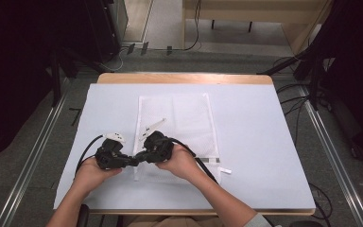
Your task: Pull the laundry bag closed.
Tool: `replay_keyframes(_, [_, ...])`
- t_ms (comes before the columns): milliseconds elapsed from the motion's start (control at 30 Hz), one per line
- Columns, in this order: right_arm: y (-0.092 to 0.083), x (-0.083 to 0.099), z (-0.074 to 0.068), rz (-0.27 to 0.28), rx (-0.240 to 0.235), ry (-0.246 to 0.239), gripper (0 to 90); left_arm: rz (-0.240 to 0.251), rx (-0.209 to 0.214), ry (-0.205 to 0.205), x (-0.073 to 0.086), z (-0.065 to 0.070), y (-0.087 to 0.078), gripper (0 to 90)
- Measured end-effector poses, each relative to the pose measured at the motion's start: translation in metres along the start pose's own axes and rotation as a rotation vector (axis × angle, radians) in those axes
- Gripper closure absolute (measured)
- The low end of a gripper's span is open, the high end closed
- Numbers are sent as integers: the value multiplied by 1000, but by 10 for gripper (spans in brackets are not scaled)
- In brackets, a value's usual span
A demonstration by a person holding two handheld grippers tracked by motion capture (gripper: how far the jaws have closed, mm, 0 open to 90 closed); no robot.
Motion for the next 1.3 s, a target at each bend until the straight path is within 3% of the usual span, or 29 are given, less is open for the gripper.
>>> replay_keyframes(100, [2, 1, 2, 6, 12, 11, 884, -1, 13, -26, 0, -1, -1, 881])
replay_keyframes(433, [5, 6, 8, 0, 50, 6, 886, -8, 12, -50, 0, -3, -2, 888])
replay_keyframes(600, [3, 12, 14, -10, 55, 20, 887, -6, 5, -42, 1, -4, -3, 888])
replay_keyframes(1300, [-2, 20, 19, 0, 68, -23, 886, -5, -1, -23, 1, -2, -1, 886])
Point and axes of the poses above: each handheld gripper's, and its own axes: y roughly forward along the jaws, x roughly out of its underside, z roughly to its right, the point moved 6 cm from there along y, roughly forward along the jaws
